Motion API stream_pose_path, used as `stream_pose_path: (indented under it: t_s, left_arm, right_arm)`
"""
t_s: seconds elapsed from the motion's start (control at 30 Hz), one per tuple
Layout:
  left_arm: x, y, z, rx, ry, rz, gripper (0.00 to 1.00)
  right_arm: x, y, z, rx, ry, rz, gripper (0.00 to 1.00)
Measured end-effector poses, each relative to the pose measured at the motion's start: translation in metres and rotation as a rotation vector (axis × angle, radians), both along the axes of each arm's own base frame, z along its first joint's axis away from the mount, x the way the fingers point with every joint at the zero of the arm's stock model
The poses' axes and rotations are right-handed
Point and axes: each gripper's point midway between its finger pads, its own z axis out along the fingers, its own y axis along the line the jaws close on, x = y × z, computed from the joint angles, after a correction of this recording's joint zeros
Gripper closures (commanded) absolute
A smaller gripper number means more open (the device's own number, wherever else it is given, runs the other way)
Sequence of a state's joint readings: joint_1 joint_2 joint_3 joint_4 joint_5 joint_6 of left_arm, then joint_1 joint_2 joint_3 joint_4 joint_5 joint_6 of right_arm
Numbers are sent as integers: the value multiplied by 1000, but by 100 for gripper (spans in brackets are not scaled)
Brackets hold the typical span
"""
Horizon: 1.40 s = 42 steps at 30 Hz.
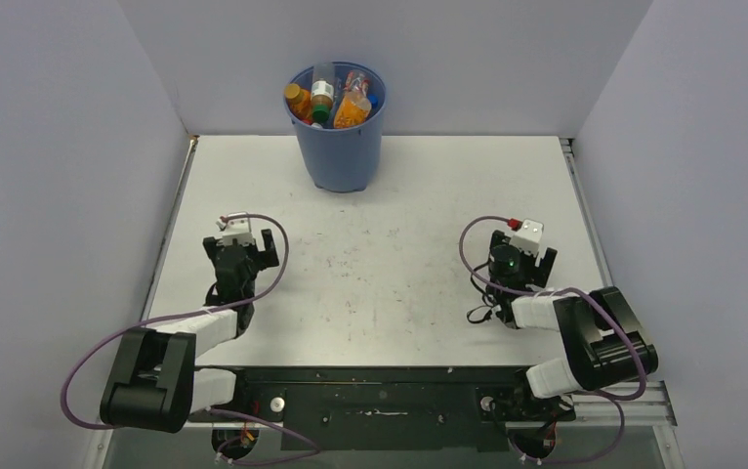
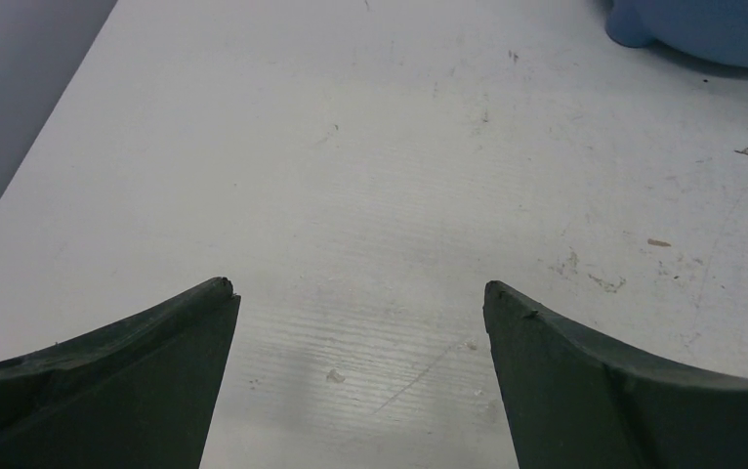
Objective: Put the plastic bottles in the bin
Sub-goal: Reset both arms
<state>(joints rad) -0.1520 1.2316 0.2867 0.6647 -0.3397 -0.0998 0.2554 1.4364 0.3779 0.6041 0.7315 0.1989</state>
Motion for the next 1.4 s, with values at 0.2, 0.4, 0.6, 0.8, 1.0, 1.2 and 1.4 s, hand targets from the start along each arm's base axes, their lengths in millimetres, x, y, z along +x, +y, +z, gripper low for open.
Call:
stream_pose_path:
  t_s: [0.2, 0.4, 0.6, 0.8, 1.0, 1.2, 1.4]
  left_arm:
    - [7, -11, -1, 19, -21, -106, 4]
    - [16, -5, -21, -3, 1, -136, 4]
    - [5, -11, -29, -27, -42, -206, 4]
    - [2, -14, -18, -29, -114, -223, 4]
    - [21, -3, -7, -42, -121, -151, 4]
    - [22, -3, -4, -31, -132, -134, 4]
    - [16, 5, -12, -34, -114, -67, 4]
  right_arm:
    - [-19, -8, -5, -31, -92, 24, 10]
    - [-19, -9, 4, -28, -203, 47, 10]
    - [-10, -8, 11, -13, -231, 71, 10]
    - [-15, -2, 16, 4, -281, 129, 10]
    - [-4, -1, 20, 14, -291, 157, 10]
    - [-18, 12, -14, -13, -178, 270, 10]
    - [44, 17, 10, 32, -217, 361, 10]
